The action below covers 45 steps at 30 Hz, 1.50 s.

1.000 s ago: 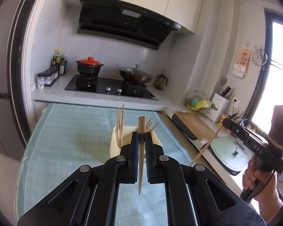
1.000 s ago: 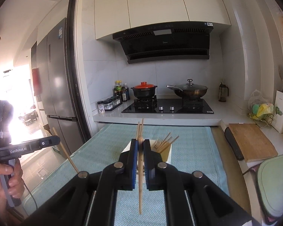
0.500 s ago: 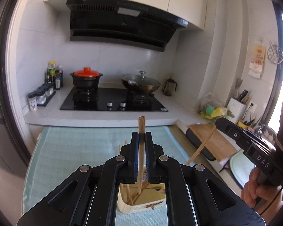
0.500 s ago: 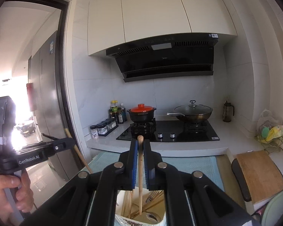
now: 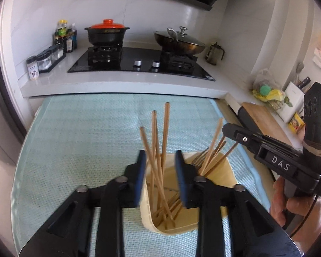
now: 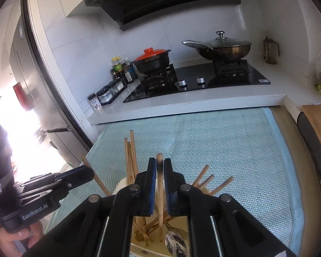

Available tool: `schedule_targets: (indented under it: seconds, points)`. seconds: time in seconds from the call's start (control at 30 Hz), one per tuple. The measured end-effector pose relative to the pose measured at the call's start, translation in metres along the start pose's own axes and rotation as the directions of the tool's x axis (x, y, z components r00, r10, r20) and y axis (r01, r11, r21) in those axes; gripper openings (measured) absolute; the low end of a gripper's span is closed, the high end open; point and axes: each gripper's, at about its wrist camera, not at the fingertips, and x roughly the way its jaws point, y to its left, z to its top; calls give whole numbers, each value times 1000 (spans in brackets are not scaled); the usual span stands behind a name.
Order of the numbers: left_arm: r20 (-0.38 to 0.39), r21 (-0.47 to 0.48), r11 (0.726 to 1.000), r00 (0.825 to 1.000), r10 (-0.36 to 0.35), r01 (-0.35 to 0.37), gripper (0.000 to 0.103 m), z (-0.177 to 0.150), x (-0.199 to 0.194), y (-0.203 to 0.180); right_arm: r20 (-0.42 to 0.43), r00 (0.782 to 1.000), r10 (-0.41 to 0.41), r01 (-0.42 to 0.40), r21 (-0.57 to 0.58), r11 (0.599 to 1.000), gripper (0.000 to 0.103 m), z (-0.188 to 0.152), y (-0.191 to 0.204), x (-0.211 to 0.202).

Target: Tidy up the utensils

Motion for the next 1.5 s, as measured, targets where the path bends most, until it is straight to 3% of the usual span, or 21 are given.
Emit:
schedule_targets:
  seconds: [0.03, 0.07, 0.1, 0.13, 0.17, 0.27, 0.33, 0.47, 0.53, 0.63, 0.7, 0.87, 1.1, 1.27, 1.5]
  points:
    - [26, 5, 1000, 1000, 7, -7, 69, -2, -9, 0, 7, 1000, -13, 13, -1, 1000, 25, 3, -2, -2]
    - [57, 17, 1000, 998, 24, -25, 80, -4, -20, 0, 22, 1000, -15, 15, 1, 1000, 35, 5, -2, -7]
    - [87, 34, 998, 995, 45, -48, 84, -5, -32, -1, 47, 999, -9, 9, 3, 1000, 54, 8, -1, -17]
    - [115, 53, 996, 991, 68, -74, 90, -7, -43, -2, 81, 997, -4, 4, 0, 1000, 62, 11, 2, -31]
    - [142, 70, 992, 986, 93, -103, 97, -10, -54, -3, 116, 993, -5, 6, -13, 1000, 62, 15, 7, -47]
    - [248, 124, 967, 951, 187, -223, 102, -31, -98, -16, 212, 977, -36, 57, -96, 994, 72, 17, 28, -98]
    - [301, 147, 943, 922, 244, -298, 103, -48, -121, -24, 279, 959, -60, 106, -155, 982, 88, 8, 44, -133]
    - [320, 113, 892, 865, 385, -439, 103, -92, -154, -39, 359, 928, -101, 194, -233, 953, 98, -31, 72, -191]
    - [314, 110, 896, 870, 380, -431, 103, -114, -169, -44, 372, 923, -94, 194, -243, 950, 103, -55, 81, -212]
    - [245, 62, 926, 906, 346, -371, 103, -143, -185, -42, 331, 938, -107, 190, -230, 954, 103, -90, 86, -231]
    - [212, 23, 936, 917, 338, -351, 103, -157, -194, -41, 304, 945, -117, 186, -211, 960, 103, -113, 87, -240]
    - [186, 13, 932, 917, 354, -362, 103, -188, -209, -45, 283, 943, -178, 242, -210, 947, 103, -161, 97, -261]
    - [148, -26, 942, 930, 335, -335, 103, -217, -230, -43, 241, 937, -255, 305, -203, 931, 103, -203, 115, -282]
    - [141, -12, 936, 926, 349, -351, 103, -229, -241, -46, 224, 944, -243, 282, -160, 946, 103, -223, 121, -294]
    - [134, -26, 933, 924, 359, -359, 103, -239, -251, -49, 219, 944, -247, 289, -189, 938, 103, -241, 128, -305]
